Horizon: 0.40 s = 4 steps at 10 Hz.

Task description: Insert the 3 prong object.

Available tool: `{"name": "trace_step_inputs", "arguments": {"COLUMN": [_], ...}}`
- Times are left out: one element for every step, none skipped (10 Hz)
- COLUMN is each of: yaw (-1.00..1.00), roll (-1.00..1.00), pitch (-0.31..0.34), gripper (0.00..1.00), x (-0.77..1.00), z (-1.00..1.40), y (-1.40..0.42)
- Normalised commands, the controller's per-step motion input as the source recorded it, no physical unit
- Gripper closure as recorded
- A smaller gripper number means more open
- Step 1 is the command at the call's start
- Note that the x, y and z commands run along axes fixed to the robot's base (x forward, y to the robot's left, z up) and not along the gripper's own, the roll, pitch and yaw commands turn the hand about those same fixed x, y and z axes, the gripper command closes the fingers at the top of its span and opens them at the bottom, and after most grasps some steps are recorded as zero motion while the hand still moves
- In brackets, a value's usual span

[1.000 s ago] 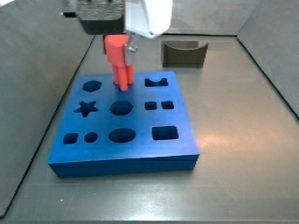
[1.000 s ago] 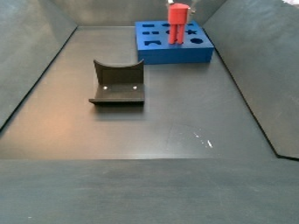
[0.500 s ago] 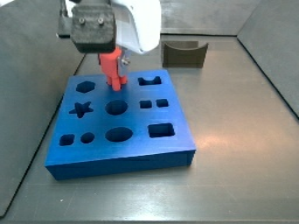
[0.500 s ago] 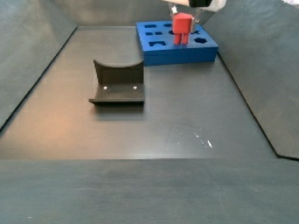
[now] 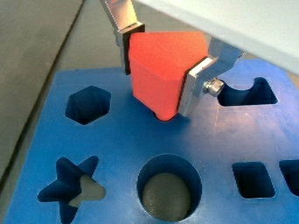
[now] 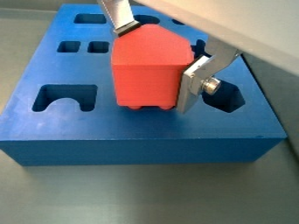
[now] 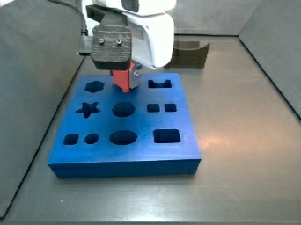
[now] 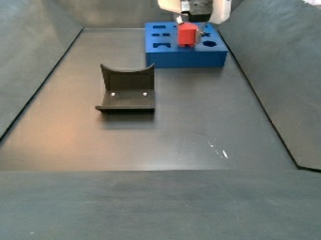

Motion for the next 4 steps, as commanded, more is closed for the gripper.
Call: {"name": "trace_step_inputs", "arguments": {"yaw": [-0.20,-0.13,0.00,0.00], "roll": [0.04,0.00,-0.06,0.00], "pitch": [0.067,0.020,0.000,0.000], "gripper": [1.00,1.00,1.00,1.00], "x": [0.20,0.02,0.00,0.00], "z": [-0.39,-0.21,0.00,0.00], "y": [0.00,0.00,0.00,0.00]}}
